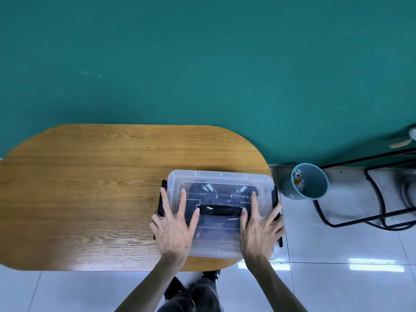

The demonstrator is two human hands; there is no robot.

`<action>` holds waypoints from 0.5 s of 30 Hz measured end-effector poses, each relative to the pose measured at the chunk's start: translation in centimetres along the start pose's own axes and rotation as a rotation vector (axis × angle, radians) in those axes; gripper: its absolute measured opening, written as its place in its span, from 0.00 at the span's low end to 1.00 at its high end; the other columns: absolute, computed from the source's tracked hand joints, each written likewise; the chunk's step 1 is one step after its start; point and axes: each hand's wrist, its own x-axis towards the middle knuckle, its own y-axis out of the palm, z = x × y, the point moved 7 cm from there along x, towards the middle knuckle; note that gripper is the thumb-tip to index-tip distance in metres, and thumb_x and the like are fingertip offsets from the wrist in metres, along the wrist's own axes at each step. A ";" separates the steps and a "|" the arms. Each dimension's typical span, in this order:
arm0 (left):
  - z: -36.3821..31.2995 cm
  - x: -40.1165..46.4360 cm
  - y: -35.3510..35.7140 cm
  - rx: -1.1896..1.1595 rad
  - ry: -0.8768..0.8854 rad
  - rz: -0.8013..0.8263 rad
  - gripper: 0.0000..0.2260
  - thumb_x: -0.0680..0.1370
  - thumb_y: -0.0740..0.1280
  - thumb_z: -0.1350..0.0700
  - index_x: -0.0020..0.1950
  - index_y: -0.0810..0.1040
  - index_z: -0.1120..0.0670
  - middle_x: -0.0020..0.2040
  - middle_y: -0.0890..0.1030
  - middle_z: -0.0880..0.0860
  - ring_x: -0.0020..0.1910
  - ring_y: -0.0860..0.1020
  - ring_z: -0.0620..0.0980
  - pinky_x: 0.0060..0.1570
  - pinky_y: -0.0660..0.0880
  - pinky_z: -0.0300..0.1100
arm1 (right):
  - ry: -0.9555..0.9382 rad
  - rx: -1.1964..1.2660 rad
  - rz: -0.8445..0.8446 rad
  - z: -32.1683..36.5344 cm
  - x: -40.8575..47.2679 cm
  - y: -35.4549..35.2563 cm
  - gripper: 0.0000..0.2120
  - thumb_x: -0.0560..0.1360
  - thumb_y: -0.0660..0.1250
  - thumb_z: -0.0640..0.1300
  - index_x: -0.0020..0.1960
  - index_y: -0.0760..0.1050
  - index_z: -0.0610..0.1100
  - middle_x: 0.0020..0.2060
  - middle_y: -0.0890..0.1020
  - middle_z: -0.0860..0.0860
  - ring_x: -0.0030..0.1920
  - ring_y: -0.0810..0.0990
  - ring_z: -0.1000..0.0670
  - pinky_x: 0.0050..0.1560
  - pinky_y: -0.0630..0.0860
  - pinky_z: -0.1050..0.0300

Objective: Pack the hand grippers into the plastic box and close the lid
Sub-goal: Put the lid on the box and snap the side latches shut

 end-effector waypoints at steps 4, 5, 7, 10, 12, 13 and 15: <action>-0.2 0.0 -0.1 0.034 0.003 0.010 0.33 0.78 0.38 0.30 0.81 0.38 0.38 0.83 0.37 0.56 0.37 0.63 0.53 0.40 0.66 0.47 | -0.004 -0.012 0.002 -0.1 0.0 0.1 0.26 0.82 0.47 0.61 0.79 0.54 0.61 0.74 0.56 0.31 0.58 0.67 0.33 0.57 0.67 0.36; -0.2 0.0 -0.1 0.045 0.003 0.017 0.33 0.78 0.38 0.30 0.81 0.38 0.38 0.83 0.36 0.56 0.38 0.62 0.53 0.40 0.65 0.47 | -0.006 -0.011 0.003 0.0 0.0 0.1 0.26 0.82 0.47 0.61 0.79 0.54 0.61 0.74 0.56 0.31 0.59 0.67 0.33 0.57 0.67 0.36; -0.1 0.0 0.0 0.050 -0.003 0.030 0.33 0.78 0.39 0.30 0.81 0.39 0.38 0.83 0.37 0.56 0.38 0.61 0.53 0.40 0.64 0.47 | -0.004 -0.005 0.004 0.0 -0.1 0.0 0.26 0.82 0.47 0.60 0.79 0.54 0.61 0.74 0.56 0.30 0.59 0.67 0.32 0.57 0.68 0.35; -0.5 0.0 0.1 0.035 0.012 0.023 0.32 0.79 0.41 0.31 0.82 0.43 0.39 0.83 0.39 0.56 0.38 0.62 0.53 0.39 0.64 0.47 | -0.005 -0.009 0.009 0.0 -0.1 0.0 0.26 0.82 0.47 0.60 0.79 0.54 0.60 0.74 0.56 0.30 0.59 0.67 0.32 0.57 0.68 0.35; -0.8 0.0 0.1 0.026 0.042 0.013 0.31 0.80 0.43 0.32 0.82 0.46 0.40 0.83 0.40 0.56 0.38 0.63 0.53 0.39 0.65 0.48 | -0.005 -0.010 0.001 0.0 0.0 0.0 0.26 0.82 0.48 0.60 0.79 0.55 0.60 0.74 0.56 0.30 0.59 0.67 0.32 0.56 0.68 0.35; -0.8 0.0 0.1 0.022 0.054 0.011 0.31 0.81 0.43 0.33 0.83 0.46 0.41 0.83 0.41 0.56 0.38 0.63 0.53 0.39 0.65 0.48 | -0.005 -0.013 -0.002 0.0 0.0 0.0 0.26 0.82 0.48 0.60 0.79 0.54 0.60 0.74 0.56 0.30 0.59 0.67 0.32 0.56 0.68 0.35; -0.9 -0.1 0.2 0.023 0.068 0.009 0.31 0.81 0.44 0.33 0.83 0.47 0.41 0.83 0.41 0.56 0.38 0.63 0.54 0.39 0.65 0.48 | -0.011 -0.025 -0.003 0.1 -0.1 0.0 0.26 0.82 0.47 0.61 0.80 0.53 0.60 0.74 0.56 0.30 0.58 0.67 0.33 0.56 0.68 0.36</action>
